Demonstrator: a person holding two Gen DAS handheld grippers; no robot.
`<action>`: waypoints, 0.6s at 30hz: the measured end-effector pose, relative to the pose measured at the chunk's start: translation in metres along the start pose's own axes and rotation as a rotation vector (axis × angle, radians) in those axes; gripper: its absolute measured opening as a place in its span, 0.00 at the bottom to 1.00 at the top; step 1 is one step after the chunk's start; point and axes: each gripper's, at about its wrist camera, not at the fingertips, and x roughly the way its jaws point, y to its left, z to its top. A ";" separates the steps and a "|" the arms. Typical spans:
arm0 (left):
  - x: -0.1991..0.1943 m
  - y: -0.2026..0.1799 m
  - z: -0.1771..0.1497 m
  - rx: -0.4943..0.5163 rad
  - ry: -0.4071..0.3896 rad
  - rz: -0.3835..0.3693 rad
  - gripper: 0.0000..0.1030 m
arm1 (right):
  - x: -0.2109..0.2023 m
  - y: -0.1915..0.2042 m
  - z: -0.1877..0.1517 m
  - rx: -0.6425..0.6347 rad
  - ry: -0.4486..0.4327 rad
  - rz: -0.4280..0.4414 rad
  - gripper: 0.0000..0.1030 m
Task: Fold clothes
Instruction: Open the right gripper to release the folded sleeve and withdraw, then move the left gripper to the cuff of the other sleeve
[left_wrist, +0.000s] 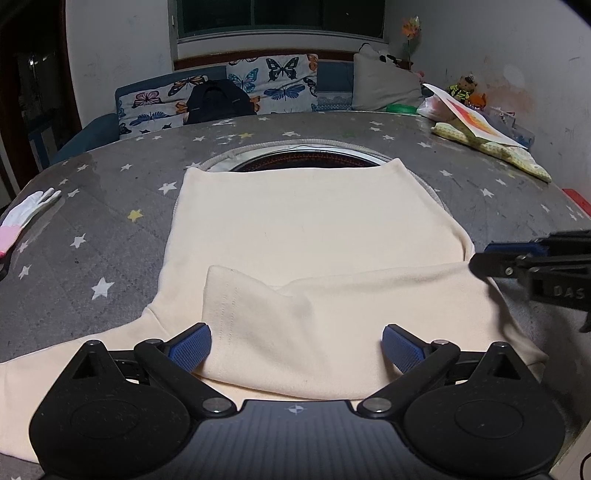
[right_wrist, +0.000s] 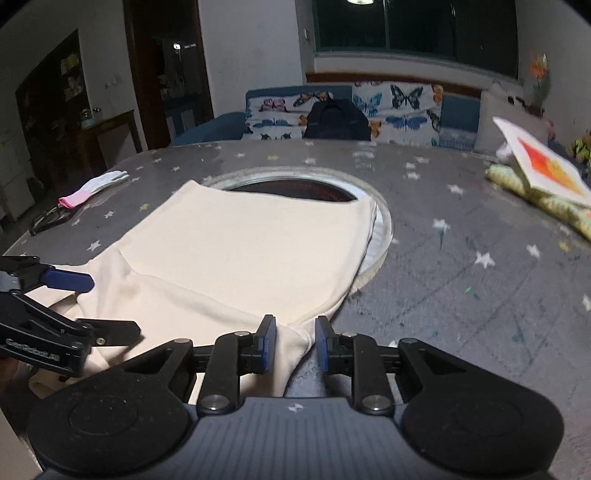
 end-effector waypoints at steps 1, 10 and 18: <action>0.000 0.000 0.000 0.003 0.001 0.003 0.98 | -0.004 0.003 0.001 -0.008 -0.010 0.009 0.21; -0.001 -0.003 -0.002 0.015 -0.001 0.016 0.98 | -0.013 0.027 -0.017 -0.072 0.025 0.088 0.23; -0.011 -0.005 -0.002 0.016 -0.019 0.016 0.98 | -0.028 0.030 -0.028 -0.092 0.021 0.079 0.32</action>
